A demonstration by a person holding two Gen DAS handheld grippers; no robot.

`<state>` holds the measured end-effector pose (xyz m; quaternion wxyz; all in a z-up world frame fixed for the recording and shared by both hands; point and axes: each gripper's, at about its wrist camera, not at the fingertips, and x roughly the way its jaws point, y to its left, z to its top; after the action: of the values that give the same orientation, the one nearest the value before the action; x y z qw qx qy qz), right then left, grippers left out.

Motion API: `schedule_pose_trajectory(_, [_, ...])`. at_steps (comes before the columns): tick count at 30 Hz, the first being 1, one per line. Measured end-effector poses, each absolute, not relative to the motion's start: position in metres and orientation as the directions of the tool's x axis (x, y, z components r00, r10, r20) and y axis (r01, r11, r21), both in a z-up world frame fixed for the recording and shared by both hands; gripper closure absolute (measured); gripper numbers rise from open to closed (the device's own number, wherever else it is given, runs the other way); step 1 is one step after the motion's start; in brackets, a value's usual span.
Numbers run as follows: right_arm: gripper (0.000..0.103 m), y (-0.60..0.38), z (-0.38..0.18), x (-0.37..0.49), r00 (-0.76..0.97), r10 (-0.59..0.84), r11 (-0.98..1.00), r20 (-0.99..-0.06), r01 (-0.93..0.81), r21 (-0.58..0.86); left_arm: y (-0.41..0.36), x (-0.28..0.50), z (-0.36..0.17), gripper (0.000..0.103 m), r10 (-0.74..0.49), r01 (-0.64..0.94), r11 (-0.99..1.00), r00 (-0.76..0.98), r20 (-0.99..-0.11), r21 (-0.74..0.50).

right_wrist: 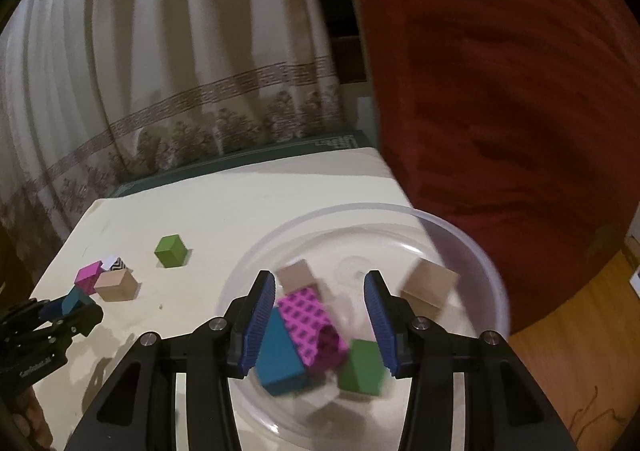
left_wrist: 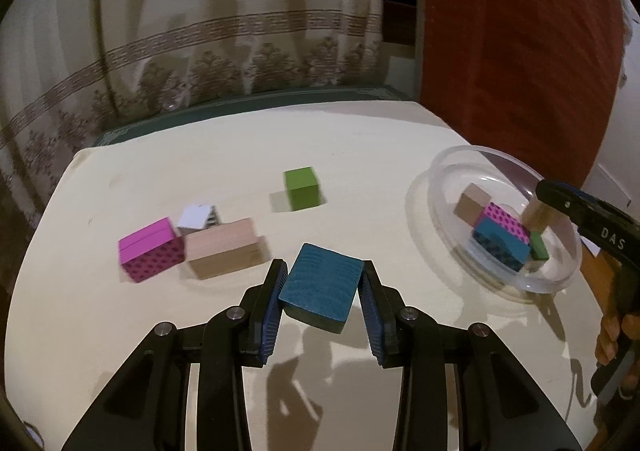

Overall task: Organize rigid objects
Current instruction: 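Carry the teal cube and the light wood cube toward the bowl with both grippers, then open the right gripper over the bowl while the left gripper lowers the teal cube in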

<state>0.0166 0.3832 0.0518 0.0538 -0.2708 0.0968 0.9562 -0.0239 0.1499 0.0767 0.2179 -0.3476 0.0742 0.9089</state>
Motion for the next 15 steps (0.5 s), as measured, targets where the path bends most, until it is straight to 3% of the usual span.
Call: schedule_pose_trajectory(15, [0.05,0.427,0.041,0.053,-0.833,0.121,-0.955,-0.54,-0.245,0.165,0.233,-0.008,0.09,0.066,0.459,-0.605,-0.796,-0.584,-0.669,-0.018])
